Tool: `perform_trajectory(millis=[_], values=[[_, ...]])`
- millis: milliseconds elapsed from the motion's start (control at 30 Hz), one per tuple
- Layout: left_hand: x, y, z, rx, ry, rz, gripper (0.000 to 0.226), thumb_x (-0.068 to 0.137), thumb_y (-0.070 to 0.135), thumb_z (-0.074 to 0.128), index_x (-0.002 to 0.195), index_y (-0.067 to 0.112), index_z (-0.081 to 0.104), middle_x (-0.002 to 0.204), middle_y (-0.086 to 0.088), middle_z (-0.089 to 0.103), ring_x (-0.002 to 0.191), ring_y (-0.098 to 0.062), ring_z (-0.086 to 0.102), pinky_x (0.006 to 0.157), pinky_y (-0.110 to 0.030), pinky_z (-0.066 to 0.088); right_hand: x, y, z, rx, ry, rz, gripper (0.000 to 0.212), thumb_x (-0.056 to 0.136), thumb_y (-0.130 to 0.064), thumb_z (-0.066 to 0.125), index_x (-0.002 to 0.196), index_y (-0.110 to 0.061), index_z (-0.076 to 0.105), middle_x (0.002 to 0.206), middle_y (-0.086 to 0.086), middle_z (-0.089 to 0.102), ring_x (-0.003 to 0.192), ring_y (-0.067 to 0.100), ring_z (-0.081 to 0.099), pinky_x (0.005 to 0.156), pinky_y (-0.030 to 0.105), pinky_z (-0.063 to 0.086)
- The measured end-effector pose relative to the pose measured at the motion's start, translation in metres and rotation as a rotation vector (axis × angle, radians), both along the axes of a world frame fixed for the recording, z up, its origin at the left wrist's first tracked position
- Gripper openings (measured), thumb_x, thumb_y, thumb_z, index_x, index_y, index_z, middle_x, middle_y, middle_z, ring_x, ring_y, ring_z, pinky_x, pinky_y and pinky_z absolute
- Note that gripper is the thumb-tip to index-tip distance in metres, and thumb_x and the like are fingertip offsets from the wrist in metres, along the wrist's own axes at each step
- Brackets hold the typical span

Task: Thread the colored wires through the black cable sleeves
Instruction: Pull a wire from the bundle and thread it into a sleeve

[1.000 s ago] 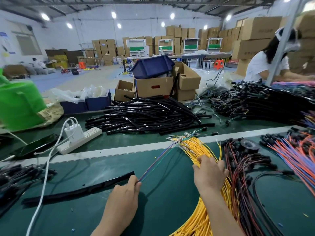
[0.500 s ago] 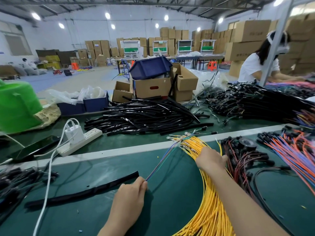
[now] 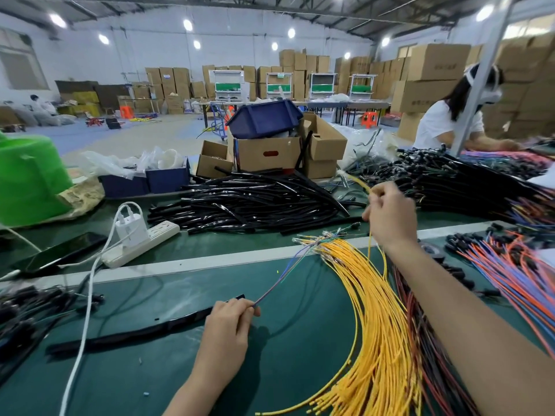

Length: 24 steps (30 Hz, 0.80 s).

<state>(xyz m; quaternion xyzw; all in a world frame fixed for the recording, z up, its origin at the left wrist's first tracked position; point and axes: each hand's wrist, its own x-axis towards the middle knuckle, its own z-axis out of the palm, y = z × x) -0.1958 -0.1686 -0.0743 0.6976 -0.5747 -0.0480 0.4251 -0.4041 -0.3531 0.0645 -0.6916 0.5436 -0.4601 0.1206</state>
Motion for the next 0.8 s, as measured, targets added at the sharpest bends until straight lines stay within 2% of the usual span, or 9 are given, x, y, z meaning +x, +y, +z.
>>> perform_trajectory(millis=[67,133,233,300,367,467,567,700,800], values=[[0.0,0.0,0.0,-0.018,-0.02,-0.008,0.022,0.093,0.009,0.056,0.08,0.023,0.067,0.079,0.017,0.056,0.086,-0.011,0.048,0.079,-0.023,0.036,-0.005,0.002,0.013,-0.037,-0.309,-0.028,0.017,0.1,-0.017,0.044,0.099,-0.012,0.06,0.063,-0.003,0.066,0.04,-0.001,0.05,0.04,0.016,0.038],[-0.001,0.002,0.001,-0.028,0.035,-0.02,0.024,0.092,0.01,0.057,0.077,0.026,0.067,0.082,0.014,0.06,0.087,-0.009,0.051,0.077,-0.015,0.035,-0.008,0.004,0.022,0.013,-0.632,-0.03,0.018,0.101,-0.02,0.04,0.092,-0.016,0.056,0.054,-0.001,0.065,0.031,0.004,0.043,0.035,0.018,0.034],[-0.002,0.001,0.006,-0.068,0.338,-0.03,0.029,0.093,0.008,0.056,0.075,0.027,0.069,0.081,0.007,0.07,0.083,-0.006,0.061,0.075,-0.015,0.044,-0.007,0.01,0.03,0.014,-0.954,-0.03,0.023,0.102,-0.019,0.032,0.083,-0.023,0.043,0.053,0.008,0.06,0.028,0.012,0.042,0.033,0.017,0.03],[-0.004,-0.001,0.009,-0.086,0.552,-0.054,0.029,0.094,0.004,0.052,0.079,0.019,0.072,0.084,0.002,0.074,0.084,-0.011,0.067,0.077,-0.02,0.051,-0.007,0.014,0.036,-0.026,-1.006,-0.045,0.025,0.102,-0.019,0.032,0.08,-0.024,0.042,0.05,0.007,0.056,0.028,0.013,0.042,0.034,0.016,0.03],[-0.008,-0.002,0.009,-0.07,0.737,-0.107,0.031,0.096,0.003,0.048,0.078,0.012,0.073,0.085,-0.006,0.074,0.084,-0.019,0.069,0.074,-0.022,0.055,-0.008,0.016,0.039,0.019,-1.005,-0.017,0.023,0.102,-0.019,0.036,0.081,-0.025,0.044,0.048,0.004,0.055,0.029,0.012,0.042,0.034,0.015,0.031],[-0.013,-0.001,0.01,-0.039,1.065,-0.19,0.032,0.097,0.004,0.044,0.081,0.001,0.071,0.09,-0.02,0.071,0.086,-0.029,0.071,0.069,-0.023,0.056,-0.004,0.018,0.03,0.283,-0.946,0.093,0.017,0.101,-0.015,0.041,0.087,-0.021,0.048,0.053,0.005,0.059,0.03,0.009,0.044,0.034,0.013,0.032],[-0.008,-0.003,0.014,-0.015,1.29,-0.236,0.028,0.096,0.007,0.042,0.092,-0.008,0.065,0.096,-0.024,0.07,0.087,-0.033,0.07,0.067,-0.026,0.057,0.006,0.022,0.008,0.488,-0.915,0.13,0.016,0.099,-0.01,0.041,0.09,-0.017,0.052,0.058,0.008,0.058,0.034,0.009,0.045,0.034,0.016,0.033],[-0.005,0.0,0.016,0.111,1.347,-0.335,0.029,0.086,0.016,0.052,0.099,-0.006,0.066,0.1,-0.027,0.069,0.084,-0.035,0.07,0.064,-0.03,0.058,0.021,0.025,-0.029,0.607,-0.943,0.106,0.015,0.1,-0.008,0.039,0.091,-0.015,0.05,0.06,0.011,0.055,0.04,0.014,0.042,0.033,0.016,0.03],[-0.005,0.002,0.015,0.157,1.305,-0.375,0.03,0.083,0.02,0.055,0.098,-0.001,0.071,0.103,-0.027,0.068,0.084,-0.036,0.07,0.067,-0.037,0.058,0.027,0.022,-0.046,0.579,-0.937,0.064,0.013,0.099,-0.007,0.039,0.096,-0.014,0.048,0.061,0.012,0.058,0.041,0.017,0.045,0.035,0.019,0.034]])
